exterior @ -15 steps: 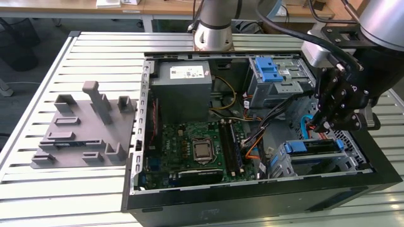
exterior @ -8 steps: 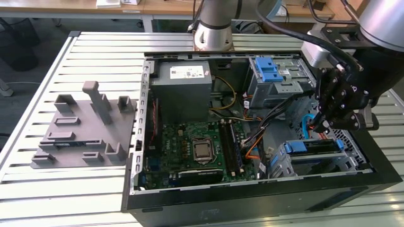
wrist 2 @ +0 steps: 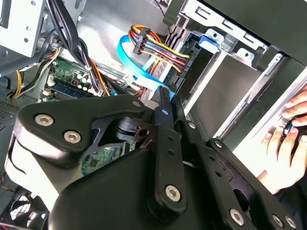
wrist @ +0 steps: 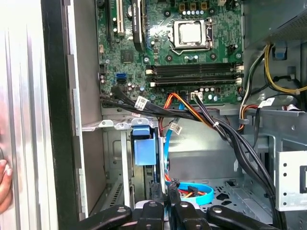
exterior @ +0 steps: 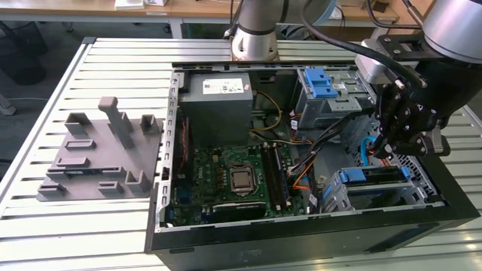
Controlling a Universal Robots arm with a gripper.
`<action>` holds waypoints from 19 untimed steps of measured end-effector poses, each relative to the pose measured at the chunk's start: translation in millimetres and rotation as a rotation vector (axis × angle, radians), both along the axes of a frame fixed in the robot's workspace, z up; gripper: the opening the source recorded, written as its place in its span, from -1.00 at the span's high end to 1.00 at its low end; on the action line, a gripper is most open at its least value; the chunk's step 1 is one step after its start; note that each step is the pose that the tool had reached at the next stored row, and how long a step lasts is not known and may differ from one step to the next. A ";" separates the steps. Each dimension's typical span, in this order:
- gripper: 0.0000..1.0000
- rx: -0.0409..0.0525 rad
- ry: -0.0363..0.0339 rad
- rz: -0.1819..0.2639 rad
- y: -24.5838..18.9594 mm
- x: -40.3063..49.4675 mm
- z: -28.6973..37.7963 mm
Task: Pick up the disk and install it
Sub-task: 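Insert the second disk wire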
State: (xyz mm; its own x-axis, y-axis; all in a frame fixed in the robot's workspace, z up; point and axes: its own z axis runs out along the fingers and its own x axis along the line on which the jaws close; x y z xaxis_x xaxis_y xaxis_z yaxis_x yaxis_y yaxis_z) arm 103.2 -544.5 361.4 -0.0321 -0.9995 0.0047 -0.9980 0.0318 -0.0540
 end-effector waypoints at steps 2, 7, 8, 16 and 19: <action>0.69 -0.0002 -0.0008 0.000 0.0 0.0 0.0; 0.66 -0.0001 -0.0009 0.000 0.1 0.0 -0.2; 0.54 -0.0001 -0.0009 0.000 0.1 0.0 -0.4; 0.54 0.0000 -0.0009 0.000 0.0 -1.0 -10.6; 0.69 0.0001 -0.0020 0.001 -0.6 -3.6 -13.6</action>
State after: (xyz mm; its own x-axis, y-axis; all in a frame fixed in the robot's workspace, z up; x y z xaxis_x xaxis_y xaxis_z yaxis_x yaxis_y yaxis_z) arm 99.7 -545.1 347.8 -0.0315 -0.9995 0.0045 -0.9979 0.0312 -0.0560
